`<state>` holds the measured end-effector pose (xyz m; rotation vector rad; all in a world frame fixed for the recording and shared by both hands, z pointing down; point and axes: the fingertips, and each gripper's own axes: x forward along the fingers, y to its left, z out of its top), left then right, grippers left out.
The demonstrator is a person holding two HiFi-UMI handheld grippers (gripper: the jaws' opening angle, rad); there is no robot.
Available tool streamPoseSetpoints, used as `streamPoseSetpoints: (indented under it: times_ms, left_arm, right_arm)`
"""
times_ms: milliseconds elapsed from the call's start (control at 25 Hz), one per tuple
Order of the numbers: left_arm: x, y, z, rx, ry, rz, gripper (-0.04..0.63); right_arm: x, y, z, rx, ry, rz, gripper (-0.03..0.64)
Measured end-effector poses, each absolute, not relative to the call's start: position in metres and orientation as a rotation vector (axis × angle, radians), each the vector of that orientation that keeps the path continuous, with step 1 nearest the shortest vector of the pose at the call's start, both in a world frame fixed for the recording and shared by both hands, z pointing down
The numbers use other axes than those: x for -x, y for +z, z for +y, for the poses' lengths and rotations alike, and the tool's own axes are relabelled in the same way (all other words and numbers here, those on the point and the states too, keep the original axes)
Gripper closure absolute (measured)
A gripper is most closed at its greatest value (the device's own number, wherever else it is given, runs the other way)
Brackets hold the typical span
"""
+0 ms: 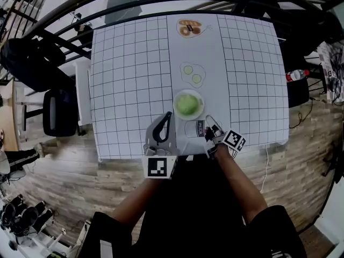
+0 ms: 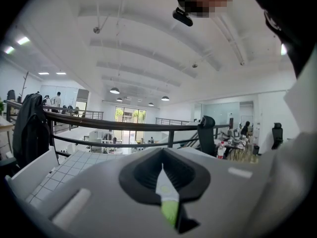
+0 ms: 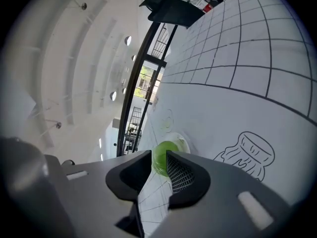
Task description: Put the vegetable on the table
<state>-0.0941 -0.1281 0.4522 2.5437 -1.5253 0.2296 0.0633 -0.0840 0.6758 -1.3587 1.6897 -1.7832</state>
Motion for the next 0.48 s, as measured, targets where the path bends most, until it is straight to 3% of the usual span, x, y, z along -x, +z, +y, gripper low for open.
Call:
streamPoseSetpoints:
  times_ms: [280, 480]
  left_arm:
    - [0.088, 0.446, -0.109, -2.567, 0.151, -1.455, 0.588]
    - [0.086, 0.444, -0.097, -2.558, 0.116, -1.417, 0.588]
  right_arm:
    - [-0.072, 0.622, -0.077, 1.466, -1.590, 1.793, 0.621]
    - [-0.069, 0.567, -0.075, 1.482, -1.460, 1.830, 0.621]
